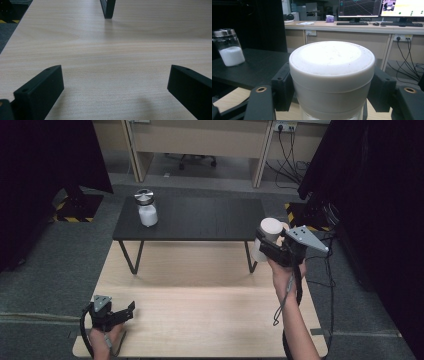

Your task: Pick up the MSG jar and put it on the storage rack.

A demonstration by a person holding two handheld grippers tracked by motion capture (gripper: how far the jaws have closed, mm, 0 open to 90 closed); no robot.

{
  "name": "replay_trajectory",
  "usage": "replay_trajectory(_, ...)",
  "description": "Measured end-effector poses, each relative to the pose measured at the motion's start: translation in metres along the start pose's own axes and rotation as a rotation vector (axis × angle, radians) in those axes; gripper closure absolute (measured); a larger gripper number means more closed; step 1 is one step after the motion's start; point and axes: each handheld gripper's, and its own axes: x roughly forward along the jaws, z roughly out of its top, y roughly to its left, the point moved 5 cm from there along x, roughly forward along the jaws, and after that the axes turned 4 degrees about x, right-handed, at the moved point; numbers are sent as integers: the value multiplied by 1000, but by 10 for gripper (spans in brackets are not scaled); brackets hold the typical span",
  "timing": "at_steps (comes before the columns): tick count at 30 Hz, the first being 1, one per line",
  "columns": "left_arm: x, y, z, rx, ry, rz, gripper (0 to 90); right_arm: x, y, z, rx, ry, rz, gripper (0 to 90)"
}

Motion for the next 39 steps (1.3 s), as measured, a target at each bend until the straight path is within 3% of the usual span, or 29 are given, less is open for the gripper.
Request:
replay_trajectory(4,0,1,0,-8,0,0,0,4,2,8,-17,-2,1,341)
replay_trajectory(14,0,1,1,-15,2,2,0,20,2,22,19,-4,-4,340)
replay_trajectory(39,1,2,2,-17,9,3,0,66,1,27,-9,-33,-33,340)
